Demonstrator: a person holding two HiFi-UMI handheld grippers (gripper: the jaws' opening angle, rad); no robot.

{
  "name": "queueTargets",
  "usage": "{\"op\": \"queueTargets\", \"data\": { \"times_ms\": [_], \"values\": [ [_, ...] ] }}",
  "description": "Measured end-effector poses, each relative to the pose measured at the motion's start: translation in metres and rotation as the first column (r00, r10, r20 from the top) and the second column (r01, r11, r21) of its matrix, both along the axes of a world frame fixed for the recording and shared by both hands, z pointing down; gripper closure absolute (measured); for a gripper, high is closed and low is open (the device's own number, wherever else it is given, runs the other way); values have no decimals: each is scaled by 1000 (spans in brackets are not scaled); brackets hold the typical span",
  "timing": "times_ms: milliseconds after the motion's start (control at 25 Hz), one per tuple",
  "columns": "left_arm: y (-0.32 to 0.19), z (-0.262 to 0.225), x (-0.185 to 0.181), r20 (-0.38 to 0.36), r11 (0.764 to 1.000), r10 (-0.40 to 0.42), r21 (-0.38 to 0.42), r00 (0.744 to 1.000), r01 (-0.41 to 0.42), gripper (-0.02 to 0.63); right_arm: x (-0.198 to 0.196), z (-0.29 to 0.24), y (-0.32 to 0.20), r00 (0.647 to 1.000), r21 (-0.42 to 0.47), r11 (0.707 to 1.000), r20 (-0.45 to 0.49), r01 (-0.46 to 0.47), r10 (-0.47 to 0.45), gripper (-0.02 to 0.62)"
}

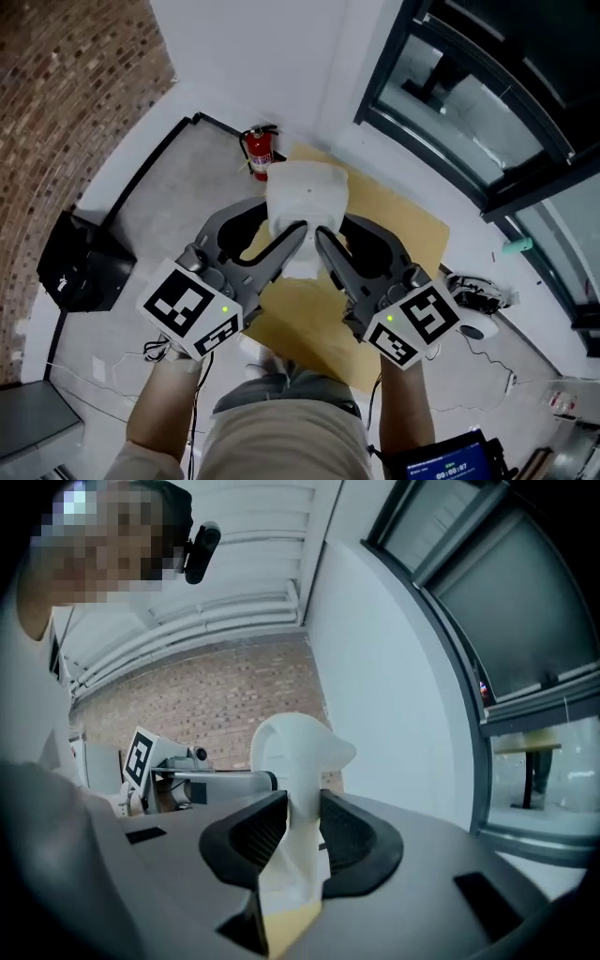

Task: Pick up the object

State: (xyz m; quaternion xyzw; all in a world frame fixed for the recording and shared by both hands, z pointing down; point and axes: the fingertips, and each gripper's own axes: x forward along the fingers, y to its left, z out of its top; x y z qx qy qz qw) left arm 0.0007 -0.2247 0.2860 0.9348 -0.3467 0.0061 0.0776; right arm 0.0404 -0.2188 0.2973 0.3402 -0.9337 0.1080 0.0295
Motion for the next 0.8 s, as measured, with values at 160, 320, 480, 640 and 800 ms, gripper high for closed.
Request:
{"op": "queueTargets", "data": {
  "times_ms": [160,320,480,640,800],
  "values": [
    [23,-65,1,-8,995,8,104,1000,-7,446,1,-64,21,1000,104,994,-3,-14,15,503],
    [30,-94,24,-10,986,27,166,1000,-25,446,24,-93,30,999,160,987,6,-35,35,503],
    [47,-100,25,-26,983,25,182,999,-20,446,26,-100,47,1000,182,983,8,-27,26,503],
    [68,-103,-5,-34,981,-29,191,999,35,446,-4,-103,66,999,194,980,6,35,-36,503],
    [98,-109,-62,-33,969,-146,199,989,149,446,-61,-109,91,988,207,966,0,152,-155,503]
  ]
}}
